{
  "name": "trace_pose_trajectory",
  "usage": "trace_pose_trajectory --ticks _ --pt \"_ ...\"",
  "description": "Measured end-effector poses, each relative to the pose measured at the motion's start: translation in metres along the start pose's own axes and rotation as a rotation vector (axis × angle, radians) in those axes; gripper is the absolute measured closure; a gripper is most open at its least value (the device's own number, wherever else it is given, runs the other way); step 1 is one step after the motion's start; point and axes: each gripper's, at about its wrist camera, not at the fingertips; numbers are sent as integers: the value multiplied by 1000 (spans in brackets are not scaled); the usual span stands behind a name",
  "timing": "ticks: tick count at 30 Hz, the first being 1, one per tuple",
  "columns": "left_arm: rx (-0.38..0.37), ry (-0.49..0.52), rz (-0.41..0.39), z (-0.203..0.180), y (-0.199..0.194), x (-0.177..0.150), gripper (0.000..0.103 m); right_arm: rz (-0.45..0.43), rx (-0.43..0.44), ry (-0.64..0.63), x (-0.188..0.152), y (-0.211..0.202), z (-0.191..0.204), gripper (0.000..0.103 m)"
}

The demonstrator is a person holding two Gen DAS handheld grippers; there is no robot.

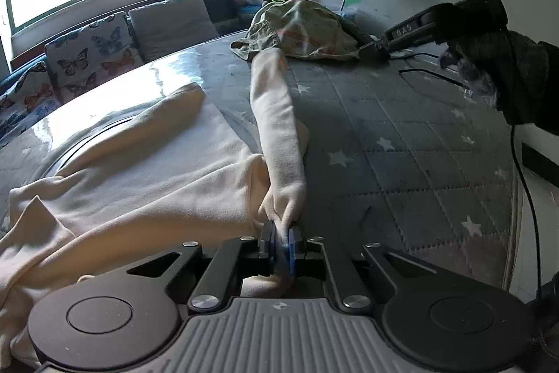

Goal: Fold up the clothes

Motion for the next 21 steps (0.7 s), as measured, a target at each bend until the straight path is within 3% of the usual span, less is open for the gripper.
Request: trace_pose_trajectory --ticks 3,6,8,11,17,20,21 --pt "10 -16 3 1 1 0 94 -8 71 21 6 11 12 88" --pt "18 -24 5 0 0 0 93 -23 157 51 13 25 28 65" --pt "18 -33 5 1 0 0 93 -21 158 62 13 34 38 65" --pt "18 -32 3 0 0 -1 91 11 86 72 8 44 40 65" --pt "16 -30 1 -2 1 -1 90 47 52 131 0 65 19 64" --pt "18 -35 0 -2 1 -2 90 65 69 141 -5 75 19 75" --pt "18 -35 0 -2 1 -2 90 60 70 138 -6 74 21 89"
Point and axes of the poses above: each gripper's, at about its wrist camera, not at the fingertips, and y roughly the way its jaws point, z to its left, x to its top, and after that the axes turned 7 degrees about x, right-handed
